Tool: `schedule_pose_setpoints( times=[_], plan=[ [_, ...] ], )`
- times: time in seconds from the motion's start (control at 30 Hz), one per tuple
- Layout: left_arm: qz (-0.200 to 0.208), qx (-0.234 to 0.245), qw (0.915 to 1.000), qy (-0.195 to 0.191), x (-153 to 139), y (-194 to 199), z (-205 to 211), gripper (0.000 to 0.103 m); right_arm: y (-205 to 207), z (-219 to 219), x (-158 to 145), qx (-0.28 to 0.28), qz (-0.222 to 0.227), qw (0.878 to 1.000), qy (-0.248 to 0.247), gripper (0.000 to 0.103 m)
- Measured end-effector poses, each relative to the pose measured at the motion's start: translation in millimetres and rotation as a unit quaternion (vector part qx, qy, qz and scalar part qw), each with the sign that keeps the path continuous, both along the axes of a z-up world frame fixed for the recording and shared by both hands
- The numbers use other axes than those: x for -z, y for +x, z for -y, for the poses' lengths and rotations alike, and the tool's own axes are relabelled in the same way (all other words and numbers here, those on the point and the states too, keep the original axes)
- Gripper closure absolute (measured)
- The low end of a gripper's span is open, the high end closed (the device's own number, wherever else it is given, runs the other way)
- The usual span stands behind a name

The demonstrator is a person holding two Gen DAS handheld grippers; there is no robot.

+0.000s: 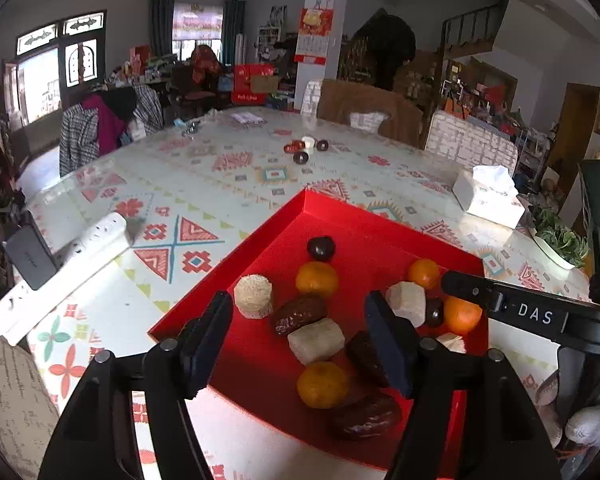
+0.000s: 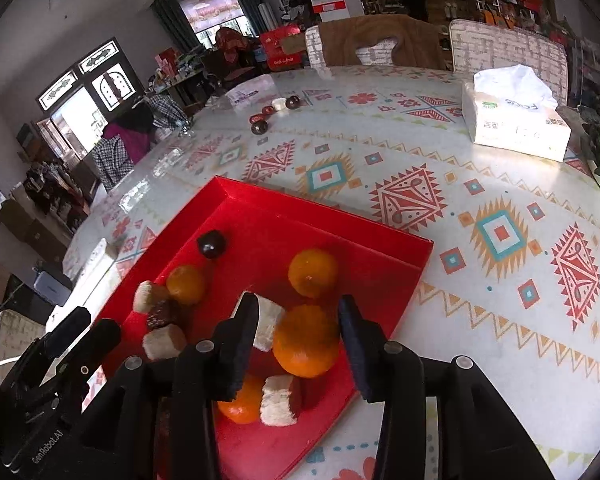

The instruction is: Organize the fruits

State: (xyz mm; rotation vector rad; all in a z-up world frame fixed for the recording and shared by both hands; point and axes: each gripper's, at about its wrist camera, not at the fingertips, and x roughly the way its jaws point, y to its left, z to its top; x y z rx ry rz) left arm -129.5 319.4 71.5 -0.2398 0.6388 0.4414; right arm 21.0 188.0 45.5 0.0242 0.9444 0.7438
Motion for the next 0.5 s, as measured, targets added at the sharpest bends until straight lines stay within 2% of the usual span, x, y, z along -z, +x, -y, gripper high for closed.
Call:
schedule_pose_setpoints(
  times=[0.13, 0.2, 0.27, 0.37, 0.5],
  plan=[
    [0.01, -0.012, 0.9994, 0.03, -12.9, -9.9, 14.2, 0.029, -11.8, 10.9, -12.0, -0.002, 0.01, 1.0, 0.011, 0.058],
    [0.018, -0.019, 0.9986, 0.046, -20.0, -15.6, 21.5, 0.022, -19.8, 18.4, -18.8, -0.002, 0.018, 1.0, 0.015, 0.058],
    [0.031, -0.03, 0.9969, 0.065, -29.5, -24.5, 31.5, 0.019, -28.9, 27.4, -24.6, -0.001, 0.025, 1.0, 0.018, 0.055],
    [0.046, -0.037, 0.9951, 0.08, -40.3, -33.4, 42.5, 0.014, -44.1, 42.5, -30.3, 0.002, 0.035, 0.999, 0.022, 0.051],
    [0.06, -0.04, 0.9931, 0.093, -51.1, -44.6, 59.7, 0.013, -64.2, 62.4, -34.8, 0.005, 0.051, 0.998, 0.021, 0.05]
  ],
)
